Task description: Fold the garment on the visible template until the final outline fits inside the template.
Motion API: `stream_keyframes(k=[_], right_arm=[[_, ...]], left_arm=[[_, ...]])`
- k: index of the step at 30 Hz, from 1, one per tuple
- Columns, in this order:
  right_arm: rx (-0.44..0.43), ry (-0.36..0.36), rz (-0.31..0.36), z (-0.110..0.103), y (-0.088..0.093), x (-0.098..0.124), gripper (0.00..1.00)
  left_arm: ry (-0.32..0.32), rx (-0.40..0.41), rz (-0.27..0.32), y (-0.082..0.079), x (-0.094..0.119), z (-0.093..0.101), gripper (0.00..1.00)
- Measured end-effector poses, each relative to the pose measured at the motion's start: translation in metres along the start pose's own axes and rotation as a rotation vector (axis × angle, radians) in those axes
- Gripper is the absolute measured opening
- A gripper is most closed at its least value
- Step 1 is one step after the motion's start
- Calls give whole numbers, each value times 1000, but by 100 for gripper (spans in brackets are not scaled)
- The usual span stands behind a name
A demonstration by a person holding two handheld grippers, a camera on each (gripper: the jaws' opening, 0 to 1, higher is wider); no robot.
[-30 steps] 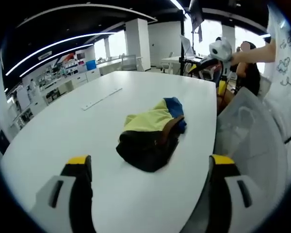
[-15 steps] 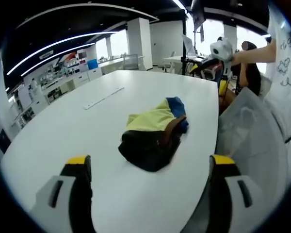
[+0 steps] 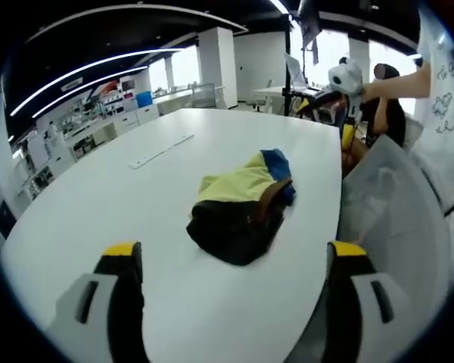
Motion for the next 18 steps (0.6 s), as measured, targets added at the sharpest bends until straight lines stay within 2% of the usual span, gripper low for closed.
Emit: stream_keyframes(k=[13,18], right_arm=[[22,-6,-8,6,3,-6,100],[31,-6,-12,12,6,-9,100]], left_arm=[[0,-14,-5,5,-4,-3,98],[3,-28,-6,11,-7,-11,97]])
Point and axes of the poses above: the point that each gripper's makers call its tool centre point, and the gripper's own axes: x roughly backward along the fingers, z roughly to its right, y roughly out of its underside, the point moved 8 cm from there along x, roughly backward along the fingers, and after that the axes turned 4 degrees about -y, right-handed, at the moved point
